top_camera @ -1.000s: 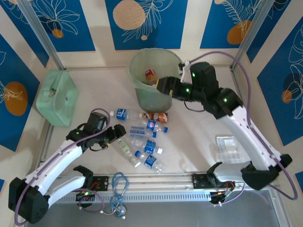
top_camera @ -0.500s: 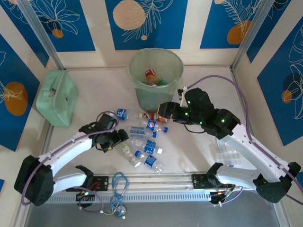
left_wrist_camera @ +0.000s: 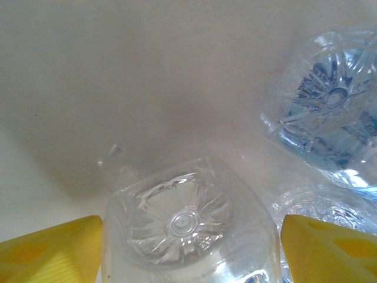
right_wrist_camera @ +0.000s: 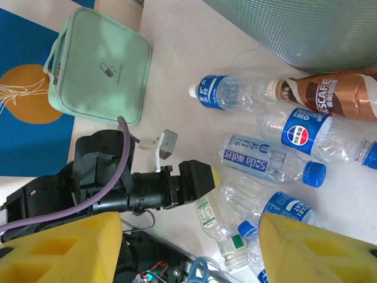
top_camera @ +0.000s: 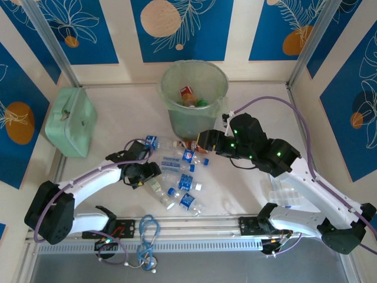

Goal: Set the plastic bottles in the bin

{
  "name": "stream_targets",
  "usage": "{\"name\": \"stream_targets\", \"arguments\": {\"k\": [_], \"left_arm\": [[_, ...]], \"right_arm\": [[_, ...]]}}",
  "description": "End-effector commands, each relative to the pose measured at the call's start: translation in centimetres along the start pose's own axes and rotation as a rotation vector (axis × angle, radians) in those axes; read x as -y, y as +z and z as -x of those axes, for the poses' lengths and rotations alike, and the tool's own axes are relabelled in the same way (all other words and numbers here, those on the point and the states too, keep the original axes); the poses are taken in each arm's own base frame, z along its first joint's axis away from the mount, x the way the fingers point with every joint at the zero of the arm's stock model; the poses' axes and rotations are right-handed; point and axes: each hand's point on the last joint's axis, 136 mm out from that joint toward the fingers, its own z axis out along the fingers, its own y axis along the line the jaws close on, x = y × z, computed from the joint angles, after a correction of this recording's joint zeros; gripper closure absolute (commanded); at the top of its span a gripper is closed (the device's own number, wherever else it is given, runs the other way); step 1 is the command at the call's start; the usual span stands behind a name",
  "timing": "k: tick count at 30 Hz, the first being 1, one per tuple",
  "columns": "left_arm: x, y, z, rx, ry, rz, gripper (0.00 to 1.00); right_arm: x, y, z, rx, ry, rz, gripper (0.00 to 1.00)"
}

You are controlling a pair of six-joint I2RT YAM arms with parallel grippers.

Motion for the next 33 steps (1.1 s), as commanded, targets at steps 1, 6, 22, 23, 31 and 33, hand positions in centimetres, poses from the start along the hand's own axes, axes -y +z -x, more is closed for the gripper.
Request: {"name": "stream_targets", "arguments": {"k": [1, 6, 22, 23, 31, 33], "left_arm": [[0.7, -0.2, 0.6, 0.027, -0.003, -0.005, 0.24], [0.6, -0.1, 0.5, 0.026, -0.005, -0.006, 0.29], [1.1, -2.7, 0.9, 0.076, 0.024, -0.040, 0.50], [1.4, -3.4, 1.1, 0.091, 0.031, -0.054, 0.51], [4.7, -11.4, 3.7, 0.288, 0.039, -0.267, 0.51], [6.1, -14.0, 4.5, 0.346, 0.023, -0.376, 0.50]], "right_arm": [[0.6, -0.3, -0.3, 0.008, 0.013, -0.016, 0.37], [0.9, -0.3, -0.4, 0.011, 0.018, -0.025, 0.38], [1.0, -0.9, -0.7, 0.023, 0.008, -0.022, 0.42], [1.0, -0.9, -0.7, 0.023, 0.007, -0.020, 0.42], [-1.6, -0.9, -1.0, -0.009, -0.002, 0.112, 0.42], [-2.6, -0.7, -1.2, -0.028, 0.005, 0.167, 0.41]]}}
